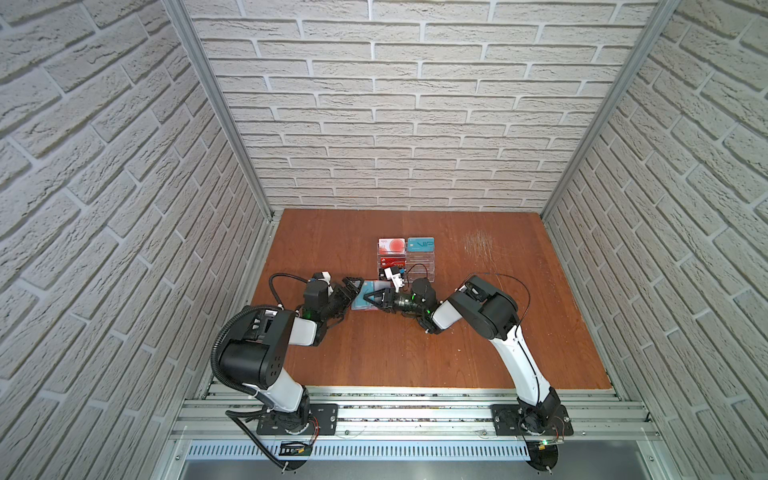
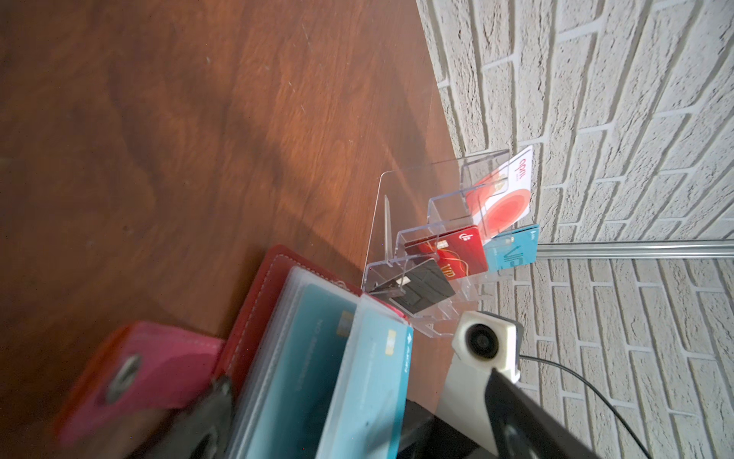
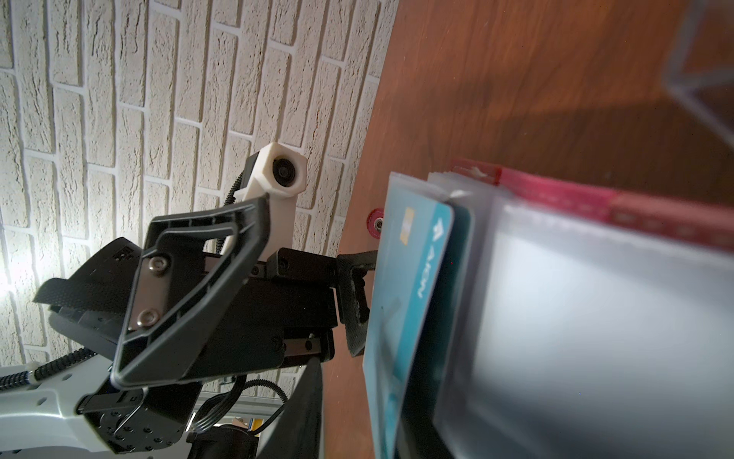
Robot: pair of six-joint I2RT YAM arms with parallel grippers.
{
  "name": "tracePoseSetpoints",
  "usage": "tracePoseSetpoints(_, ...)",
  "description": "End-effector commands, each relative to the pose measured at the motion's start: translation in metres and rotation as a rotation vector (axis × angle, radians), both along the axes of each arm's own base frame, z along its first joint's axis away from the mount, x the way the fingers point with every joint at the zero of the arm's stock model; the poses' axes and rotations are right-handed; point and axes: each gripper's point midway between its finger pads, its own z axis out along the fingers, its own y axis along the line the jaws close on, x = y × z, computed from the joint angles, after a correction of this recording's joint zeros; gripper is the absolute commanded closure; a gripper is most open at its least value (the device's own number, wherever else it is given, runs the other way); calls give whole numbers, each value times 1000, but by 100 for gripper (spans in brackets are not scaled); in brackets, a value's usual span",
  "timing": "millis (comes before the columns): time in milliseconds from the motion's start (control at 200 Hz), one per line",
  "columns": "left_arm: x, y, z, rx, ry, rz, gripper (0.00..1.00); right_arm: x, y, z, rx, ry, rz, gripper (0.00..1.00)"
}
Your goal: Take the credit cards out of the card holder
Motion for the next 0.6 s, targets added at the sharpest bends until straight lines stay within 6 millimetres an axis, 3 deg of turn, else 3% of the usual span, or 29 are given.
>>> tracePoseSetpoints(0, -15, 7, -29, 27, 99, 11, 2, 6, -6, 32, 50, -89, -10, 76)
tracePoseSetpoints(185, -14, 7, -28, 27, 97, 7, 2, 7, -7, 31, 45, -89, -14, 81)
tracePoseSetpoints(595, -15, 7, -30, 27, 100, 5, 2, 8, -12, 30, 50, -84, -19, 84)
